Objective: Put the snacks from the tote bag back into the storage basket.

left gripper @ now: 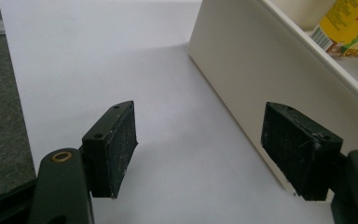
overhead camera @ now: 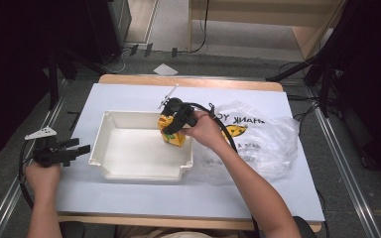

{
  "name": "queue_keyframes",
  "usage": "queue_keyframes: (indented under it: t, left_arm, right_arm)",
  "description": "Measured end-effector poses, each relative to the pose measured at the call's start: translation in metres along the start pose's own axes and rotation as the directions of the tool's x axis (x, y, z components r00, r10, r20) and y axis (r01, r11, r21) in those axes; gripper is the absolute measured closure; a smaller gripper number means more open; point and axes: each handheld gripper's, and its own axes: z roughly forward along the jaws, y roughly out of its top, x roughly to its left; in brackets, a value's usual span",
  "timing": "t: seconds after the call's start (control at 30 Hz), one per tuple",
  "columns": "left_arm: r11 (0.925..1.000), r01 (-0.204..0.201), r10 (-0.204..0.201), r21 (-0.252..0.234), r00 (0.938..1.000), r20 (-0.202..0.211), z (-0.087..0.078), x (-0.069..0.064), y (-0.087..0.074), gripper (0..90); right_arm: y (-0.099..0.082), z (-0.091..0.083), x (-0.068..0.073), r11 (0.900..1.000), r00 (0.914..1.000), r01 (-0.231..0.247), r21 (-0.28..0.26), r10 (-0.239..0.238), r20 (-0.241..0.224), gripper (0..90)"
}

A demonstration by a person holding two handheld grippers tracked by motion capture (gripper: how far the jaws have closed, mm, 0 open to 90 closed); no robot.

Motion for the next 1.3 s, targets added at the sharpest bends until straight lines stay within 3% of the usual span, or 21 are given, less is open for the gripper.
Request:
queue_keyframes:
  t: [0.4, 0.73, 0.97, 1.3]
  left_arm:
    - [1.0, -0.004, 0.004, 0.009, 1.0, -0.002, 0.002, -0.001, 0.0, 27.9]
    - [0.9999, -0.003, 0.003, 0.013, 1.0, 0.0, 0.003, 0.0, 0.0, 27.9]
    - [0.9999, -0.005, 0.005, 0.013, 1.0, 0.0, 0.004, -0.001, 0.001, 27.9]
    - [1.0, 0.0, 0.0, 0.007, 1.0, 0.001, 0.003, 0.001, 0.001, 27.8]
  right_arm:
    - [-0.005, 0.003, -0.011, 0.9992, 0.9992, -0.036, -0.019, 0.035, -0.02, 51.5]
    - [-0.009, 0.002, -0.015, 0.9995, 0.9993, -0.03, 0.007, 0.03, -0.021, 50.8]
    - [-0.009, 0.001, -0.016, 0.9995, 0.9988, -0.033, -0.003, 0.033, -0.037, 48.4]
    - [-0.011, -0.019, -0.019, 0.9986, 0.9983, -0.045, -0.028, 0.044, -0.038, 44.1]
